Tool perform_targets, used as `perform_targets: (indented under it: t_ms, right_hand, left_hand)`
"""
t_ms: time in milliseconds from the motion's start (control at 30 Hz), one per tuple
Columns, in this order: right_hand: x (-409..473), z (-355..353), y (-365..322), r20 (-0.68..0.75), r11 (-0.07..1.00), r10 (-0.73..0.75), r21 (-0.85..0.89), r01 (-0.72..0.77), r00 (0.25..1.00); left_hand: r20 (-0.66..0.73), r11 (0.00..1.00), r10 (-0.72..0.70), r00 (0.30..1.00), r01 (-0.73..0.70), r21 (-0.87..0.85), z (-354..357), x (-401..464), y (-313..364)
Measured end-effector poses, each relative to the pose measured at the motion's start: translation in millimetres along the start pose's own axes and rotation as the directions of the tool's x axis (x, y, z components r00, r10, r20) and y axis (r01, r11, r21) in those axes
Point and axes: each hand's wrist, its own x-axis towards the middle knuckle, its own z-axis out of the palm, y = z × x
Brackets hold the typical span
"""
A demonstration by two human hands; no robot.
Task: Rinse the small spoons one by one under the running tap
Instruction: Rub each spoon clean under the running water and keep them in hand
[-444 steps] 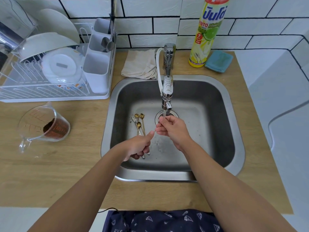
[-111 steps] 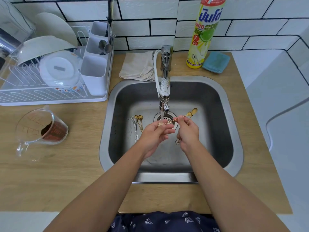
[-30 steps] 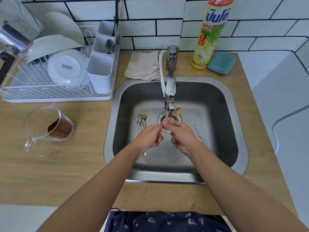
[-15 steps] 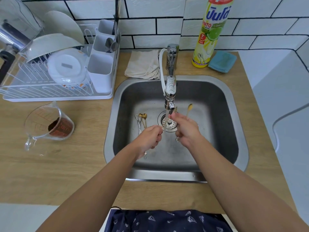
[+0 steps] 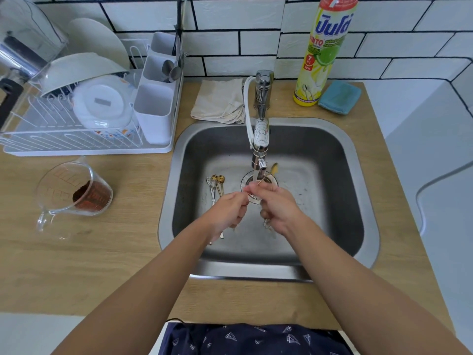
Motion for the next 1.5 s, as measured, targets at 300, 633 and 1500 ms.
perform_targets:
  t_ms: [300,633,1500]
  right_hand:
    - [4.3,1.2,3.3,-0.254,0.999,-0.029,0.024,0.036,0.967]
    - [0.1,-1.1,4.1,-0.134,0.998,0.012,0.067,-0.003,0.991]
    - [7.7,8.6,0.1,-0.177,0.991,-0.074,0.099,0.092,0.982]
  left_hand:
    - [-0.018,0.994,0.035,0.999,-0.033,0.105,-3.7,-2.4,-5.3]
    - [0.067,1.0,-0.005,0.998,0.004,0.009,-10.2,-9.8,-5.3]
    - [0.294,0.977,-0.183,0.938,0.14,0.162,-46.3,-16.0,-20.6]
